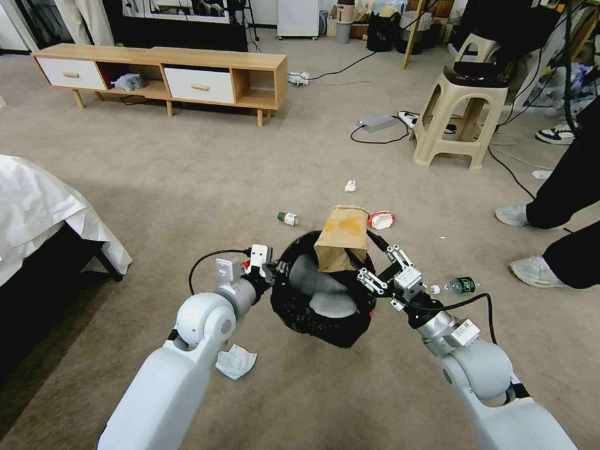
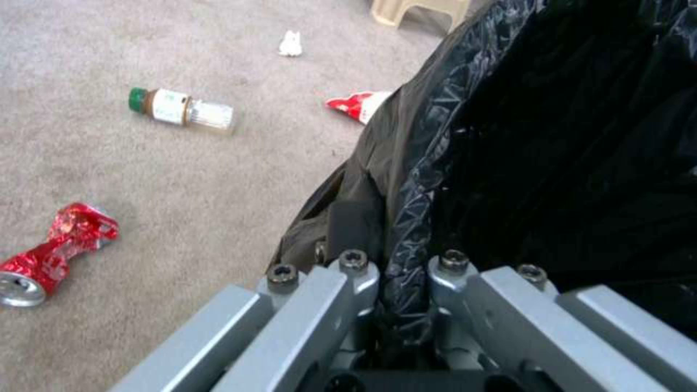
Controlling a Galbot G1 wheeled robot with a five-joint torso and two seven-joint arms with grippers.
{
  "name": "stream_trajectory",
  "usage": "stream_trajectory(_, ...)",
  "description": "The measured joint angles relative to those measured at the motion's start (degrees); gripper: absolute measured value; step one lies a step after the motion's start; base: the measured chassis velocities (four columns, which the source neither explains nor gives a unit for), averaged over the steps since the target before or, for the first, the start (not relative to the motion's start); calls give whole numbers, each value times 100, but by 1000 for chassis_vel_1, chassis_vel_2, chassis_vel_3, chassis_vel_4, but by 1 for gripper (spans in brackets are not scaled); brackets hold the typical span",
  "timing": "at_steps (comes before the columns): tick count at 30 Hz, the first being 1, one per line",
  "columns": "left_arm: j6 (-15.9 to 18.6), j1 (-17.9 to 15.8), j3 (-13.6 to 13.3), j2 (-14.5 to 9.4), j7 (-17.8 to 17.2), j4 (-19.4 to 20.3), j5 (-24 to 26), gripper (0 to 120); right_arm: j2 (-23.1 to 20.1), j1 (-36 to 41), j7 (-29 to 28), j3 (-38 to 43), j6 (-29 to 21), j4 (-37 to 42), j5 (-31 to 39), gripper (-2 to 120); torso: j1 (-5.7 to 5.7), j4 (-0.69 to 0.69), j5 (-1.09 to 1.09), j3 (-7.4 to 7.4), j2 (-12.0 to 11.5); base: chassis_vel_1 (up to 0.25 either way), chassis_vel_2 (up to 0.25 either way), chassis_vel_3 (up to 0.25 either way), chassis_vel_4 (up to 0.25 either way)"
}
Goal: Pick up the trash bin and place the garbage on the floor into it.
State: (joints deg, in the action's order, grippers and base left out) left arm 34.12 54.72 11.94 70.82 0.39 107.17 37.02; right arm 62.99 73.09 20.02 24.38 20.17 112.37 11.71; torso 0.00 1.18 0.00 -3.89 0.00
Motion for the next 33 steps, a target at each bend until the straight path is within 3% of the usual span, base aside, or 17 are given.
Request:
stream_trajectory(1, 3, 0, 9, 3, -8, 9, 0, 0, 12, -4, -1, -2, 0, -2, -9, 82, 0, 0, 0, 0, 0, 0, 0, 0, 0)
stream_trajectory(6, 10, -2, 35, 6, -21, 9, 0, 0, 32, 9, -1, -2, 21, -3, -19, 99, 0, 0, 0, 0, 0, 0, 0, 0, 0)
stream_trajectory(17, 19, -3, 112, 68, -66, -114, 21, 0, -4, -5, -8, 7, 33, 5, -19, 100, 0, 0, 0, 0, 0, 0, 0, 0, 0)
stream_trajectory(33, 28, -89, 158, 226, -168, -630, 102, 0, -115, -3, -13, 27, 34, 203, 35, 100, 0, 0, 1, 0, 0, 0, 0, 0, 0)
